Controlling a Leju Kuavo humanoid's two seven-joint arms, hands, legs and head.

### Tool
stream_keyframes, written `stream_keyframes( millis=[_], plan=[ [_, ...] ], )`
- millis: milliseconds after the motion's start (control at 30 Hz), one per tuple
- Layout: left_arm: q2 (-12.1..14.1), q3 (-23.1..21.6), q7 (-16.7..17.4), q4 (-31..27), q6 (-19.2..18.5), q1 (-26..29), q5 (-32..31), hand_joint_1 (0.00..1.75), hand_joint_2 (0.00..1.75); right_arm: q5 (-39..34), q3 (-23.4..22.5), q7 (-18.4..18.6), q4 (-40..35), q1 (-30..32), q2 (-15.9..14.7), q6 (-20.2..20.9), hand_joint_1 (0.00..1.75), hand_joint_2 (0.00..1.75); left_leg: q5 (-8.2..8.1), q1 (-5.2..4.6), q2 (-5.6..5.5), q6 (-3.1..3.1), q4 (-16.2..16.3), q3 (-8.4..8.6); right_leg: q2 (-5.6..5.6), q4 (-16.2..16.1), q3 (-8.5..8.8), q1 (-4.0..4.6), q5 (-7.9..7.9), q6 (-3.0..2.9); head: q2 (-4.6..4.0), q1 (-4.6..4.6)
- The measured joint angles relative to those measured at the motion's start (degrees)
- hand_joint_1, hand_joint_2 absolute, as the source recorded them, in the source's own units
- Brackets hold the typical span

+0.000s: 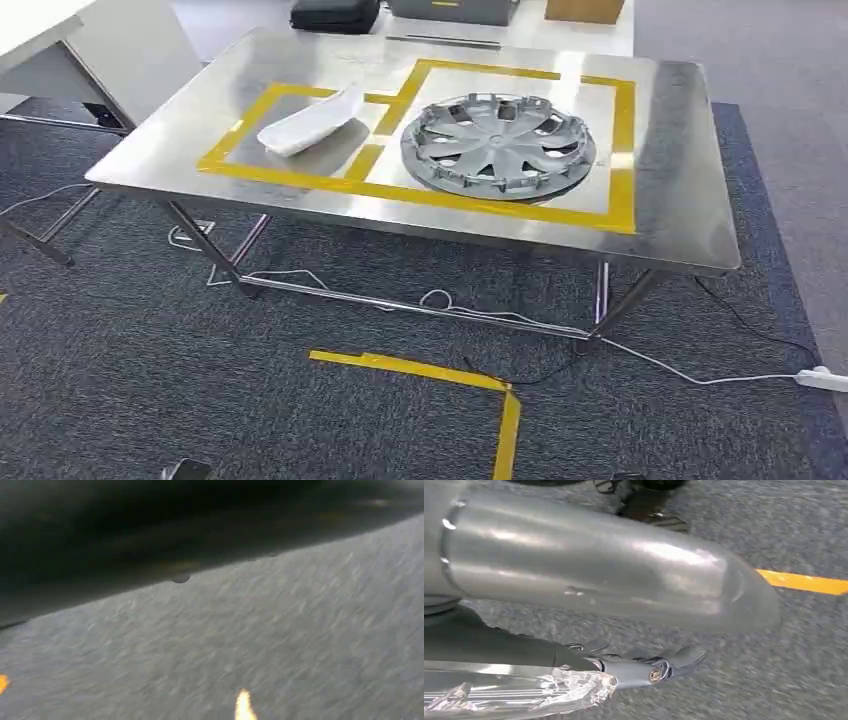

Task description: Take the parts from the cabinet and place them on the table.

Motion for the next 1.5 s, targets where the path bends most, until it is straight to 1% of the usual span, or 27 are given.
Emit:
stream_keyframes(
  millis=[33, 67, 233, 300, 367, 433, 500, 533, 567, 600, 633, 733, 767, 800, 833, 900, 967, 1000, 1067, 1100, 1133, 1167, 1300, 1367, 1433, 1467, 1500],
  plan=[
    [0.0, 0.0, -0.1, 0.8, -1.6, -0.1, 0.3, 0.0, 0.0, 0.2, 0.0, 0.3, 0.0, 0.0, 0.0, 0.0, 0.0, 0.0, 1.44, 0.3, 0.0, -0.24, -5.3, 3.59, 0.05, 0.8, -0.69, -0.19, 0.04, 0.21, 0.0, 0.0],
    [0.0, 0.0, -0.5, 1.4, -3.3, -0.4, 1.0, 0.0, 0.0, 0.4, 0.0, 0.6, 0.0, 0.0, 0.0, 0.0, 0.0, 0.0, -0.1, 0.38, -0.21, -0.6, -9.1, 5.72, 0.07, 1.6, -1.34, -0.25, 0.01, 0.56, 0.0, -0.04],
    [-0.2, 1.1, -2.1, 3.2, -9.0, -0.7, 4.1, 0.0, 0.0, 1.0, 0.1, 0.9, 0.0, 0.1, 0.0, 0.3, 0.0, 0.0, 1.02, -0.45, -0.47, 1.66, -9.0, 4.76, 0.29, 2.4, -2.51, -0.34, 1.11, 2.44, 0.0, -0.2],
    [-0.4, 1.6, -2.1, 3.7, -9.3, -1.1, 4.3, 0.0, 0.0, 1.0, 0.1, 0.9, 0.0, 0.2, 0.0, 0.3, 0.0, 0.0, 2.38, -0.41, -0.09, 3.37, -9.2, 3.15, 0.28, 6.0, -4.48, -0.47, -4.08, 2.69, 0.0, 0.02],
    [-0.3, 1.8, -2.2, 3.9, -9.3, -1.2, 4.3, 0.0, 0.0, 1.1, 0.2, 0.9, 0.2, 0.1, 0.1, 0.4, 0.0, 0.0, 3.89, -0.79, -0.06, 3.84, -9.2, 1.27, 0.28, 14.9, -7.04, -0.49, -10.81, 2.76, 0.0, 0.13],
    [-0.2, 1.9, -2.2, 4.1, -9.4, -1.3, 4.3, 0.0, 0.0, 1.1, 0.2, 1.0, 0.2, 0.1, 0.0, 0.4, 0.0, 0.0, 5.4, -1.22, -0.05, 3.87, -9.2, -0.67, 0.28, 20.0, -7.16, -0.42, -11.33, 2.57, 0.0, 0.11],
    [-0.3, 2.1, -2.2, 4.5, -9.5, -1.3, 4.3, 0.0, 0.0, 1.1, 0.2, 1.0, 0.2, 0.1, 0.0, 0.4, 0.0, 0.0, 6.98, -1.49, 0.0, 3.8, -9.1, -2.68, 0.28, 17.3, -3.59, -0.17, -6.5, 2.04, 0.0, 0.13],
    [-0.3, 2.2, -2.2, 4.6, -9.5, -1.3, 4.3, 0.0, 0.0, 1.1, 0.2, 1.0, 0.2, 0.0, 0.0, 0.4, 0.0, 0.0, 7.86, -1.57, -0.01, 3.69, -9.1, -3.72, 0.27, 13.2, -0.04, -0.04, -4.64, 1.64, 0.0, 0.09],
    [-0.4, 2.2, -2.3, 4.7, -9.5, -1.4, 4.3, 0.0, 0.0, 1.1, 0.2, 1.0, 0.2, -0.1, 0.0, 0.4, 0.0, 0.0, 8.69, -1.58, -0.03, 3.53, -9.0, -4.4, 0.25, 7.9, 3.9, 0.19, -4.87, 1.21, 0.0, 0.09],
    [-0.4, 2.2, -2.3, 4.7, -9.5, -1.3, 4.3, 0.0, 0.0, 1.1, 0.3, 1.0, 0.2, -0.3, 0.0, 0.4, 0.0, 0.0, 9.27, -1.82, -0.05, 3.17, -8.9, -4.77, 0.19, 1.1, 8.3, 0.55, -7.08, 0.93, 0.0, 0.13],
    [-0.5, 2.2, -2.3, 4.7, -9.5, -1.3, 4.3, 0.0, 0.0, 1.1, 0.3, 1.0, 0.2, -0.4, 0.0, 0.4, 0.0, 0.0, 9.77, -1.83, -0.03, 3.01, -8.9, -4.93, 0.17, -2.3, 9.93, 0.58, -7.99, 1.01, 0.0, 0.16],
    [-0.5, 2.3, -2.3, 4.7, -9.5, -1.3, 4.3, 0.0, 0.0, 1.1, 0.3, 1.0, 0.2, -0.4, 0.0, 0.4, 0.0, 0.0, 9.82, -1.82, -0.01, 3.0, -8.9, -4.92, 0.16, -2.3, 9.87, 0.57, -8.03, 1.03, 0.0, 0.15],
    [-0.5, 2.3, -2.3, 4.8, -9.7, -1.3, 4.4, 0.0, 0.0, 1.1, 0.4, 1.0, 0.2, -0.4, 0.0, 0.4, 0.0, 0.0, 10.23, -1.74, 0.1, 2.87, -9.1, -4.69, 0.1, -1.4, 9.17, 0.6, -7.9, 1.2, 0.02, -0.13],
    [-0.6, 3.1, -2.2, 5.0, -12.2, -1.4, 5.9, 0.0, 0.0, 1.4, 0.4, 1.4, 0.2, -0.3, 0.1, 0.3, 0.0, 0.0, 12.43, -1.28, 0.22, 1.93, -10.4, -4.52, 0.25, -0.9, 7.98, 1.22, -6.51, 0.6, -0.02, 0.44],
    [-0.8, 3.9, -1.3, 5.3, -14.8, -1.2, 6.7, 0.0, 0.0, 1.9, 0.5, 2.0, 0.2, -0.3, 0.2, 0.4, 0.0, 0.0, 6.95, -1.07, -0.14, 1.15, -8.6, -5.38, -0.11, -1.3, 5.89, 0.66, -3.91, -0.65, -0.02, 0.26],
    [-1.2, 4.3, -0.4, 5.4, -15.8, -1.1, 6.1, 0.0, 0.0, 2.1, 0.5, 2.1, 0.2, -0.1, 0.2, 0.4, 0.0, 0.0, -1.64, -0.85, -0.13, 0.58, -0.5, -6.12, -0.18, -1.3, 3.8, 0.7, -2.05, -0.8, -0.02, -0.41],
    [-1.6, 4.4, 0.9, 5.6, -16.1, -1.1, 6.0, 0.0, 0.0, 2.4, 0.5, 2.3, 0.2, 0.0, 0.2, 0.4, 0.0, 0.0, -3.18, -0.78, -0.13, 0.22, 7.2, -6.22, -0.5, -1.0, 1.37, 0.74, -0.31, -0.71, -0.02, -0.44],
    [-1.8, 4.5, 1.6, 5.7, -16.3, -1.1, 6.0, 0.0, 0.0, 2.6, 0.5, 2.4, 0.2, 0.0, 0.2, 0.4, 0.0, 0.0, -1.03, -0.75, -0.13, 0.14, 8.4, -5.36, -0.58, -0.6, 0.29, 0.72, 0.54, -0.59, -0.02, -0.48],
    [-1.9, 4.8, 2.4, 5.7, -16.5, -1.1, 6.0, 0.0, 0.0, 2.9, 0.5, 2.4, 0.2, 0.1, 0.2, 0.4, 0.0, 0.0, 2.89, -0.73, -0.13, 0.18, 5.5, -1.38, -0.58, 0.2, -2.44, 0.59, 1.95, -0.17, -0.02, -0.5],
    [-2.0, 4.9, 2.6, 5.7, -16.6, -1.1, 6.0, 0.0, 0.0, 3.0, 0.5, 2.4, 0.3, 0.1, 0.2, 0.5, 0.0, 0.0, 2.87, -0.73, -0.15, 0.34, 0.3, 3.07, -0.53, 0.9, -3.97, 0.5, 2.69, 0.17, -0.02, -0.5],
    [-2.0, 5.1, 2.6, 5.7, -16.6, -1.2, 6.0, 0.0, 0.0, 3.0, 0.5, 2.5, 0.3, 0.2, 0.2, 0.5, 0.0, 0.0, -0.01, -0.76, -0.29, 0.63, -5.9, 8.5, -0.43, 1.5, -4.66, 0.55, 3.07, 0.55, 0.0, -0.55],
    [-2.0, 5.2, 2.6, 5.7, -16.7, -1.2, 5.9, 0.0, 0.0, 3.0, 0.5, 2.5, 0.3, 0.2, 0.2, 0.5, 0.0, 0.0, -1.94, -0.93, -0.34, 0.95, -10.8, 11.33, -0.44, 2.0, -4.98, 0.71, 3.21, 0.74, 0.0, -0.61],
    [-2.1, 5.8, 2.4, 5.8, -16.7, -1.0, 5.5, 0.0, 0.0, 3.2, 0.5, 2.6, 0.3, 0.3, 0.2, 0.8, 0.0, 0.0, -1.4, -1.51, -0.06, 3.09, -11.5, 10.36, -0.48, 2.0, -5.54, 0.26, 5.56, 2.11, 0.0, -0.59],
    [-2.1, 6.0, 2.4, 5.9, -16.7, -1.1, 5.5, 0.0, 0.0, 3.2, 0.5, 2.7, 0.3, 0.4, 0.2, 0.8, 0.0, 0.0, 0.14, -1.43, 0.18, 3.99, -11.5, 8.52, 0.0, 5.7, -7.38, -0.04, -0.79, 2.4, 0.0, -0.3],
    [-2.2, 6.1, 2.3, 5.9, -16.7, -1.1, 5.1, 0.0, 0.0, 3.5, 0.5, 2.7, 0.5, 0.4, 0.2, 0.9, 0.0, 0.0, 1.44, -1.66, -0.12, 4.11, -11.5, 6.51, 0.09, 13.6, -9.42, -0.08, -7.32, 2.51, 0.0, -0.2],
    [-2.2, 6.2, 2.3, 5.9, -16.8, -1.1, 4.9, 0.0, 0.0, 3.6, 0.5, 2.7, 0.5, 0.3, 0.2, 0.9, 0.0, 0.0, 2.4, -1.85, -0.38, 4.09, -11.5, 5.26, 0.1, 17.7, -9.99, -0.08, -8.19, 2.49, 0.0, -0.2],
    [-2.2, 6.2, 2.3, 5.9, -17.0, -1.1, 4.8, 0.0, 0.0, 3.7, 0.5, 2.7, 0.5, 0.3, 0.2, 0.9, 0.0, 0.0, 3.35, -2.0, -0.58, 4.04, -11.5, 4.09, 0.13, 20.2, -9.97, -0.06, -6.45, 2.36, 0.0, -0.2]
  ],
)
